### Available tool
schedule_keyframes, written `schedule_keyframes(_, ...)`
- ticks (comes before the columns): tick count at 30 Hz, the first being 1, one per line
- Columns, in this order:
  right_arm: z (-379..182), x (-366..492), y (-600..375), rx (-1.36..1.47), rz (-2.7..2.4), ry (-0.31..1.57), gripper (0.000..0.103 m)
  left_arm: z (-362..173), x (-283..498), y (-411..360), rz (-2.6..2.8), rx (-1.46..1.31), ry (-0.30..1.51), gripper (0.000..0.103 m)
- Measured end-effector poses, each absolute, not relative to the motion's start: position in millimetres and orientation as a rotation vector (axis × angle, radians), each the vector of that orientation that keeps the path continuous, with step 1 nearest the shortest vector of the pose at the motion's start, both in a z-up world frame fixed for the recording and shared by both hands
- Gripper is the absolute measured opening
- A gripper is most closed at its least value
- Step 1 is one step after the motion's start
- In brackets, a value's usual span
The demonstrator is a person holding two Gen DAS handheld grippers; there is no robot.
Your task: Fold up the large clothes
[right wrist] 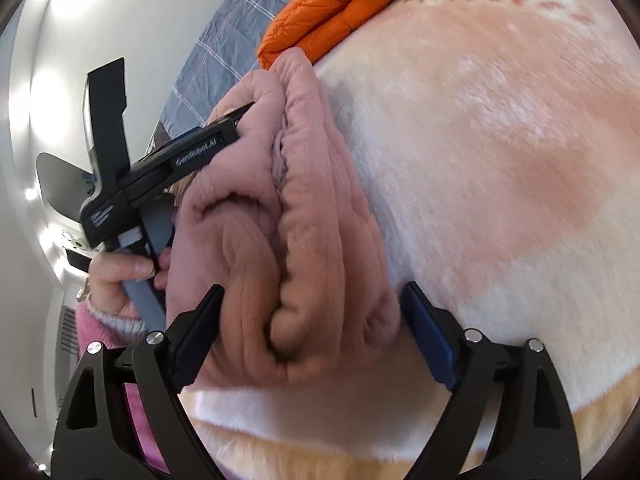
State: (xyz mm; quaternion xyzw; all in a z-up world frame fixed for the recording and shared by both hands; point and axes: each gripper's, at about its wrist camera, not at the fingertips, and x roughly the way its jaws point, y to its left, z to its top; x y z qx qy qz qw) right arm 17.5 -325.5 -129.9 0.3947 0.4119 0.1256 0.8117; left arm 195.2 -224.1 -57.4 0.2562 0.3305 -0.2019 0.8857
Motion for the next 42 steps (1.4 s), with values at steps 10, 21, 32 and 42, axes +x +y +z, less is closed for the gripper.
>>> schedule_keyframes(10,-137,15,-332,0.968,0.343,0.986,0.097,-53,193,-213,-0.459,0.477,0.675,0.1)
schedule_keyframes(21,-133,59,-311,0.886,0.395,0.935,0.092,-52,203,-205,-0.506,0.41,0.718,0.1)
schedule_keyframes(32,-126,30,-293,0.741,0.321,0.808,0.071,-41,192,-202,-0.501,0.408,0.659,0.1)
schedule_keyframes(42,-129,21,-299,0.738,0.334,0.789,0.072,-1,176,-97,-0.413,0.336,0.561,0.101)
